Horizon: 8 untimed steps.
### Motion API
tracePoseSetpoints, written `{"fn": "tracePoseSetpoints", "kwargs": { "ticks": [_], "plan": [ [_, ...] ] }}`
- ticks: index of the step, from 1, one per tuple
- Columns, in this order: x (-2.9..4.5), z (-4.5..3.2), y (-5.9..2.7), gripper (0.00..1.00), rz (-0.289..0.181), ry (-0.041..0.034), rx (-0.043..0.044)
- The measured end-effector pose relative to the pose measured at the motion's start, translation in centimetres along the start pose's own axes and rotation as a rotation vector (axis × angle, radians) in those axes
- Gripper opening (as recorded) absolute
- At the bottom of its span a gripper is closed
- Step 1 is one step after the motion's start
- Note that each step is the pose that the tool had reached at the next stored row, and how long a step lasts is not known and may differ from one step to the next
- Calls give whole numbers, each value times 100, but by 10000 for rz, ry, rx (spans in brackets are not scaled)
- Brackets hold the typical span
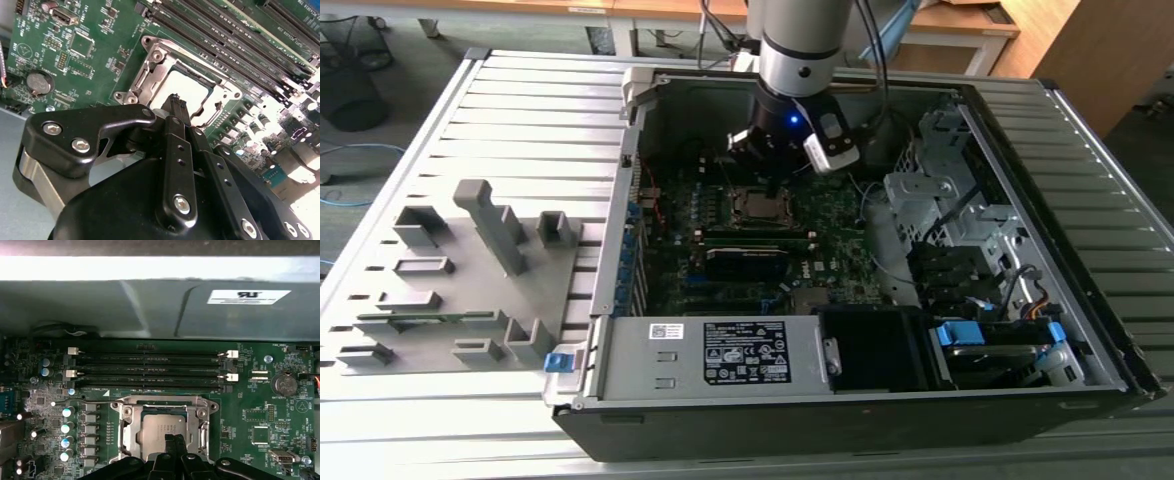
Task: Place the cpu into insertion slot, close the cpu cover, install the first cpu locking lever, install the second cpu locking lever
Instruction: 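Close the cpu cover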
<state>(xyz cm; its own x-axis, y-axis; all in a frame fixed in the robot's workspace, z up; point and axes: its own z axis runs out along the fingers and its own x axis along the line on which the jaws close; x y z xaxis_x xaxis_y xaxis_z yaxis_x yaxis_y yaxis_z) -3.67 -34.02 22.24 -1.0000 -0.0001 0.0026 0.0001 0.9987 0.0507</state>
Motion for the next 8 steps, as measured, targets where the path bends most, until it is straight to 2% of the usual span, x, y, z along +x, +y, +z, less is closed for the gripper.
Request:
{"fn": "tracePoseSetpoints", "kwargs": {
  "ticks": [8],
  "plan": [
    [187, 49, -3, 11, -4, -46, 3]
  ]
}}
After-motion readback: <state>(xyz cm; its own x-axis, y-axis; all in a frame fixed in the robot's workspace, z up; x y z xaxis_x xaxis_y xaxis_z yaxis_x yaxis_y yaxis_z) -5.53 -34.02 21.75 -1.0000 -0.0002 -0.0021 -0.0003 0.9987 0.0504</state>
